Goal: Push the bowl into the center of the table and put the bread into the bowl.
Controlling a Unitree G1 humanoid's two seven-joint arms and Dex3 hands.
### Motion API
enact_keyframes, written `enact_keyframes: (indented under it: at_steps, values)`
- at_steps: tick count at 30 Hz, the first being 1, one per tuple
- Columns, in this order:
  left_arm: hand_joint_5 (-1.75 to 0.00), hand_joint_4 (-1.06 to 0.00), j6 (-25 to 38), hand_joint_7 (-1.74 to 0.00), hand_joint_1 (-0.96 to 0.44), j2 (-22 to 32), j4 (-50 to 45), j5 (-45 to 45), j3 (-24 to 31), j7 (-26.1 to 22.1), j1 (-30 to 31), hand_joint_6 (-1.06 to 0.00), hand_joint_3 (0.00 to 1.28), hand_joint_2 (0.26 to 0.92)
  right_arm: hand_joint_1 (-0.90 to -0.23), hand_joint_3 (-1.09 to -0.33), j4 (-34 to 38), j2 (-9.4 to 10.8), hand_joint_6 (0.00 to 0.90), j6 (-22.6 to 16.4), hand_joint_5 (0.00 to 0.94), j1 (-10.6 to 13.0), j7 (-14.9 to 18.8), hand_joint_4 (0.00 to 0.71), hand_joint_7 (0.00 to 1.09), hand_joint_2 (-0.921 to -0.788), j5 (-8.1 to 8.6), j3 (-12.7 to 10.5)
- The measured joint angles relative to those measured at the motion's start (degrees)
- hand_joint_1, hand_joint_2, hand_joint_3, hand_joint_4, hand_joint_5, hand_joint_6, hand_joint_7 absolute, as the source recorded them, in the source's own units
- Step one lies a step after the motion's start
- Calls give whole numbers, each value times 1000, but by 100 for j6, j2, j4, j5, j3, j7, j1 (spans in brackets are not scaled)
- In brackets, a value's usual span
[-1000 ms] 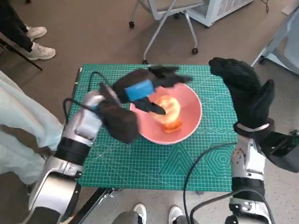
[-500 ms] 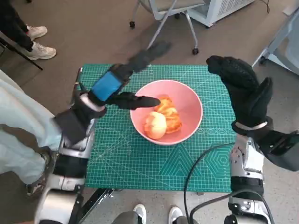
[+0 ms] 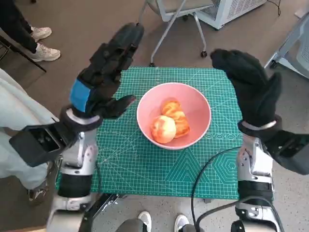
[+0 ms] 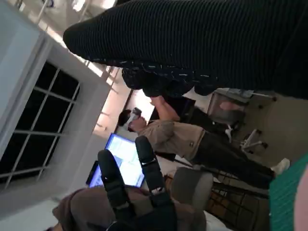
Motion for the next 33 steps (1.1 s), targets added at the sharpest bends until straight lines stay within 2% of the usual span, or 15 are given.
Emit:
enact_keyframes:
  at_steps: [11, 23, 33]
  values:
    - [-11, -95, -311, -25, -674, -86, 81, 364, 80, 103, 5, -185, 522, 921, -677, -703, -76, 4, 30, 15, 1, -72, -141, 178, 522, -921, -101, 26]
    - [-7, -92, -373, -26, -665, -84, 196, 570, 127, 219, -6, -178, 541, 921, -681, -685, -7, 4, 88, -149, 2, -239, -255, 186, 423, -921, -147, 27]
    - [-5, -90, -344, -29, -662, -76, 217, 581, 136, 253, -17, -175, 545, 921, -682, -680, 127, 0, 102, -275, 2, -286, -280, 188, 398, -921, -244, 26]
